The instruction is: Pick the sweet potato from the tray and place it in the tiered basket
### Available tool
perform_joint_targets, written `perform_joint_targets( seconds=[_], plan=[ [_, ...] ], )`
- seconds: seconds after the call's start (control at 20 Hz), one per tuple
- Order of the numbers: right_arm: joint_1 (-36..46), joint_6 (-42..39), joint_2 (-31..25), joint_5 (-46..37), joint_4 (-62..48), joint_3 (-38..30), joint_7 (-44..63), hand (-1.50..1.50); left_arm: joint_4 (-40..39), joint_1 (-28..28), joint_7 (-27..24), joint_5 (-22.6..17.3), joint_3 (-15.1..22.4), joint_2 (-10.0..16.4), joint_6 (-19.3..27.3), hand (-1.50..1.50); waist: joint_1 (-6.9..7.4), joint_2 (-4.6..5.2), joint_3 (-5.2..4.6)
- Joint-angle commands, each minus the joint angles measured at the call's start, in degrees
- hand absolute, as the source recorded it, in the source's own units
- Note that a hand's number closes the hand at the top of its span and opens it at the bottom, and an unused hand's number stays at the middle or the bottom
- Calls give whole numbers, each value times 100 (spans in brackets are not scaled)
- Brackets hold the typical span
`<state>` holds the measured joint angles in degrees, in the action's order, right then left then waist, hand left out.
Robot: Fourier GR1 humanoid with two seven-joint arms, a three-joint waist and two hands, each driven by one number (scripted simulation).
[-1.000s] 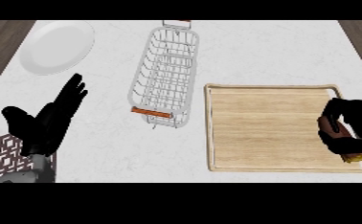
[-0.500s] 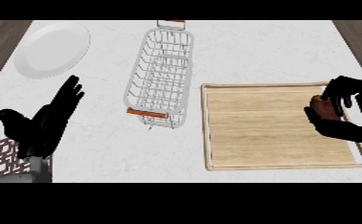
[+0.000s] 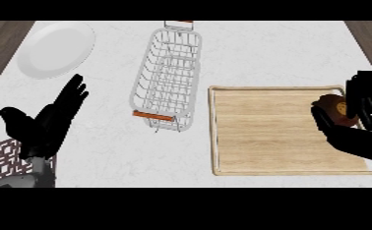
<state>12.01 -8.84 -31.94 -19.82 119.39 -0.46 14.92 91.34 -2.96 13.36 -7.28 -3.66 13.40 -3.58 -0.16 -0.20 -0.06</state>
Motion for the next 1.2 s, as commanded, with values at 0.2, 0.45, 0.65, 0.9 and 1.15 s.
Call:
perform_joint_targets(
  seconds=[0.2,0.45,0.65,0.9,1.15],
  plan=[
    [1639,-423,767,-412,572,1216,2248,150,321,213,122,-71,8,13,-198,0,111,3,-3],
    [2514,-72,1760,-1275,-629,2070,2462,150,-337,-333,-32,103,-56,-143,-8,0,83,27,0],
    [3398,-40,2473,-1639,-1135,2281,3229,150,-179,-6,-145,11,-127,-46,-232,0,91,18,-1],
    [3993,-226,2855,-1691,-2257,2009,3134,150,16,-94,43,147,-42,-178,-58,0,80,19,3],
    [3832,168,3155,-2016,-2970,2004,2666,150,-519,-251,-418,199,-215,-169,-134,0,64,32,3]
  ],
)
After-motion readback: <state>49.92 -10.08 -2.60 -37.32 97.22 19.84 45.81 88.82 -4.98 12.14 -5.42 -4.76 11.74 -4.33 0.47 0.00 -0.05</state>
